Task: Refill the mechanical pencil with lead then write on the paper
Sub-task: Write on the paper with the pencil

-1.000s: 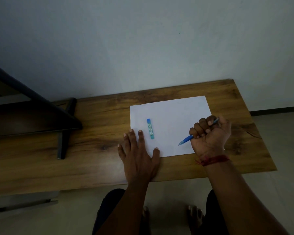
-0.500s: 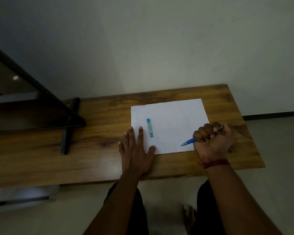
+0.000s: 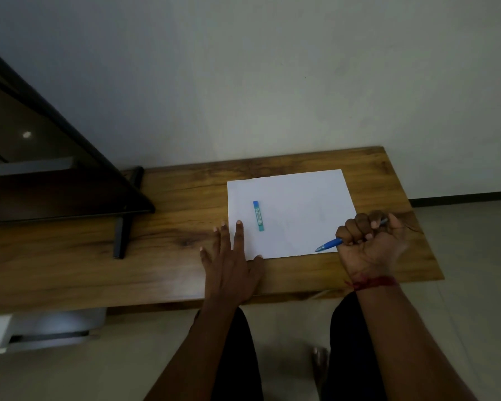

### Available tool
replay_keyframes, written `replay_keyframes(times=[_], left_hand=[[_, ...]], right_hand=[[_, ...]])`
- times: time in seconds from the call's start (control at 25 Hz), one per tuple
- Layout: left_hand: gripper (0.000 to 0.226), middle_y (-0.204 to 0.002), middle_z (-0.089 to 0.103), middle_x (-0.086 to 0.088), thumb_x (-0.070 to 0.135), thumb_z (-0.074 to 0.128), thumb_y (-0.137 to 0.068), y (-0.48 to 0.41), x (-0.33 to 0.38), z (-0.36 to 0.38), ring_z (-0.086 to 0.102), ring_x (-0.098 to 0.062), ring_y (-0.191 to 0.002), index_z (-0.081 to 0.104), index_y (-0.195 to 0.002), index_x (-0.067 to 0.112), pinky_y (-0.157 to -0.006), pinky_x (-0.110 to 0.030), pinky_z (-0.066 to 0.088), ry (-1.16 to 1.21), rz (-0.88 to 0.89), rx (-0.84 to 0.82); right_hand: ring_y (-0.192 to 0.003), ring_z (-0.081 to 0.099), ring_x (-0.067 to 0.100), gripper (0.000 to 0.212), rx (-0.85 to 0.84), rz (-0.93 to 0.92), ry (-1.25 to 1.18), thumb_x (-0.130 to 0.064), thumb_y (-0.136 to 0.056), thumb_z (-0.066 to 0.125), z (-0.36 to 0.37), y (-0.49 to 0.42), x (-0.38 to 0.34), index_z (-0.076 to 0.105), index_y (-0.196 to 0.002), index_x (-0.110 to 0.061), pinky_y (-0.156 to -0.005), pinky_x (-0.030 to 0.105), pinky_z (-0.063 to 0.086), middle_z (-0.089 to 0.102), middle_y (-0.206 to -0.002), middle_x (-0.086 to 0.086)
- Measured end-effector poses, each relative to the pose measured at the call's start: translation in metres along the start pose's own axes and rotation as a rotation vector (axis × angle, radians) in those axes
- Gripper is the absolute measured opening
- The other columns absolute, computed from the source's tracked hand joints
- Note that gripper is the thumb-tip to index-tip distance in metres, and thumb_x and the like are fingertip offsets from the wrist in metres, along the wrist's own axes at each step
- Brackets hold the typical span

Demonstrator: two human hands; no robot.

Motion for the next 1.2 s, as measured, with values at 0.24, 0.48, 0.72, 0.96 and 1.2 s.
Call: replay_keyframes(times=[0.24,0.48,0.72,0.96,1.2], left_hand=[[0.084,-0.163,-0.004,-0.005,0.061,0.032,-0.088,0.012,-0.001,-0.009,-0.004,-0.027,-0.149,-0.017,-0.149,0.03,-0.116,-0.055,0.002,0.014,-0.001,0.013],[0.083,-0.163,-0.003,-0.004,0.052,0.041,-0.091,0.016,-0.001,-0.012,-0.003,-0.026,-0.149,-0.012,-0.15,0.03,-0.117,-0.054,0.005,0.053,-0.008,0.014],[0.081,-0.163,-0.001,-0.005,0.049,0.042,-0.091,0.021,0.0,-0.016,-0.001,-0.026,-0.149,-0.01,-0.15,0.029,-0.116,-0.055,0.009,0.041,-0.016,0.02],[0.082,-0.163,0.002,-0.005,0.048,0.045,-0.091,0.025,0.003,-0.017,0.003,-0.026,-0.149,-0.007,-0.151,0.027,-0.116,-0.055,0.011,0.044,-0.01,0.023],[0.081,-0.163,0.003,-0.004,0.046,0.045,-0.091,0.03,0.004,-0.02,0.003,-0.026,-0.149,-0.006,-0.15,0.028,-0.116,-0.056,0.01,0.055,-0.031,0.036]], right_hand=[[-0.044,0.014,0.009,0.046,0.034,0.012,-0.005,-0.036,-0.094,0.026,0.003,0.009,0.007,0.04,-0.054,-0.019,-0.044,0.021,0.017,0.029,-0.043,-0.006],[-0.042,0.013,0.01,0.046,0.052,0.011,0.017,-0.034,-0.092,0.025,-0.002,0.013,0.006,0.039,-0.052,-0.018,-0.045,0.018,0.017,0.028,-0.041,-0.006],[-0.037,0.021,0.009,0.043,0.079,0.017,0.011,-0.033,-0.092,0.027,-0.007,0.009,0.006,0.039,-0.053,-0.017,-0.044,0.019,0.019,0.028,-0.042,-0.005],[-0.037,0.022,0.009,0.043,0.069,0.018,0.034,-0.029,-0.091,0.026,-0.007,0.005,0.003,0.041,-0.051,-0.018,-0.045,0.018,0.018,0.029,-0.041,-0.005],[-0.038,0.02,0.008,0.046,0.075,0.017,0.01,-0.031,-0.093,0.024,-0.008,0.004,0.002,0.04,-0.051,-0.018,-0.044,0.019,0.018,0.029,-0.041,-0.005]])
Point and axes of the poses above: each hand's wrist, its own y-axis away from the middle knuckle, its own z-axis out of the palm, x = y × z, the point moved 3 cm from there along -y, towards the middle knuckle
